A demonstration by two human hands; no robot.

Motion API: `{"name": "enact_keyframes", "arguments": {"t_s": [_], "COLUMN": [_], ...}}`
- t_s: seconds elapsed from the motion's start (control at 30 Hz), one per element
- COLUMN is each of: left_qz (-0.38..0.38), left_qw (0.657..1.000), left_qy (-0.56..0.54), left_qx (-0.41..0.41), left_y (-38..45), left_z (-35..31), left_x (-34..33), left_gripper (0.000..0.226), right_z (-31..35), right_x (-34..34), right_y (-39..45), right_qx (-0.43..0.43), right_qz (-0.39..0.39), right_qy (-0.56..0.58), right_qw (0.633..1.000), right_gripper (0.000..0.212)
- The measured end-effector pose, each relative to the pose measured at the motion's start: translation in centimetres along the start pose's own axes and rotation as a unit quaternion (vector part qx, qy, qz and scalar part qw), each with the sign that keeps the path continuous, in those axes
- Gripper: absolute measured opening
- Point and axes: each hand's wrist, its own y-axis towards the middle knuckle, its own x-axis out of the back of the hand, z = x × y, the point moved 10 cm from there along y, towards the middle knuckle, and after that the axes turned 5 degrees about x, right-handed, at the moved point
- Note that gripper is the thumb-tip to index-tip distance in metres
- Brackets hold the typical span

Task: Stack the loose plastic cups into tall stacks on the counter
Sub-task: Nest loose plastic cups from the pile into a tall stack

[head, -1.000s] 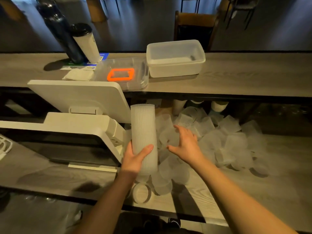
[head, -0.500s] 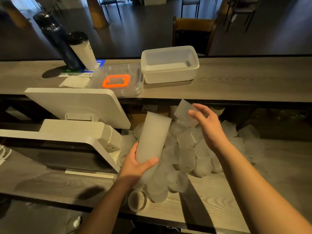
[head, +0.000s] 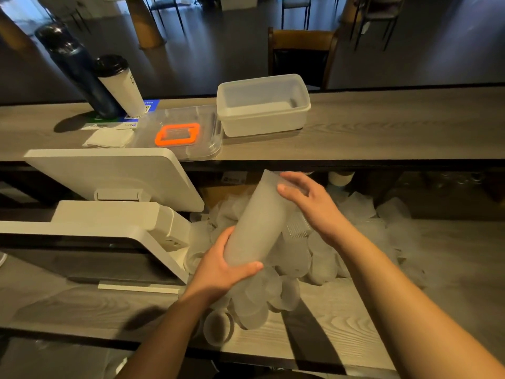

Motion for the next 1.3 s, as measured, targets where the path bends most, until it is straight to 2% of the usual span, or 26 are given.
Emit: {"name": "enact_keyframes", "arguments": {"t_s": [0.13, 0.23, 0.3, 0.4, 0.47, 0.57, 0.73, 0.83, 0.93, 1.07, 1.3], "left_qz": [0.003, 0.012, 0.006, -0.056, -0.097, -0.133, -0.134, -0.138, -0.146, -0.129, -0.068], "left_qw": [1.000, 0.998, 0.991, 0.965, 0.945, 0.924, 0.928, 0.932, 0.937, 0.946, 0.963], "left_qy": [-0.013, -0.055, -0.122, -0.243, -0.297, -0.333, -0.327, -0.312, -0.290, -0.270, -0.234], "left_qx": [0.011, 0.040, 0.049, 0.077, 0.102, 0.133, 0.120, 0.120, 0.128, 0.121, 0.113], "left_y": [-0.2, -0.3, -0.5, -0.4, -0.2, 0.1, -0.1, -0.3, -0.2, 0.3, 1.1], "left_z": [0.5, 1.5, 1.8, 2.9, 3.9, 5.3, 5.6, 5.9, 6.0, 6.2, 5.8], "left_x": [-0.1, -0.4, -0.4, 0.6, 1.3, 2.2, 2.9, 3.4, 4.0, 4.2, 3.6], "left_gripper": [0.083, 0.089, 0.094, 0.097, 0.087, 0.080, 0.075, 0.081, 0.078, 0.081, 0.079], "right_z": [-1.1, -2.6, -3.3, -4.7, -5.6, -6.7, -6.8, -6.5, -6.8, -7.0, -7.1], "right_x": [-2.1, -2.6, -2.1, -1.1, -1.3, -2.5, -5.8, -7.8, -9.2, -9.0, -5.6], "right_y": [-0.2, 0.0, 0.4, 0.9, 1.1, 1.6, 3.9, 5.6, 7.0, 7.7, 5.4], "right_qx": [-0.010, -0.032, -0.036, -0.046, -0.056, -0.056, -0.041, -0.029, -0.021, -0.029, -0.063], "right_qz": [0.050, 0.060, 0.011, -0.075, -0.090, -0.081, -0.025, 0.026, 0.053, 0.026, -0.050], "right_qy": [0.004, 0.024, 0.055, 0.050, 0.024, -0.039, -0.187, -0.255, -0.322, -0.292, -0.122], "right_qw": [0.999, 0.997, 0.998, 0.995, 0.994, 0.994, 0.981, 0.966, 0.945, 0.956, 0.989], "right_gripper": [0.066, 0.087, 0.083, 0.068, 0.061, 0.067, 0.092, 0.104, 0.108, 0.089, 0.074]}}
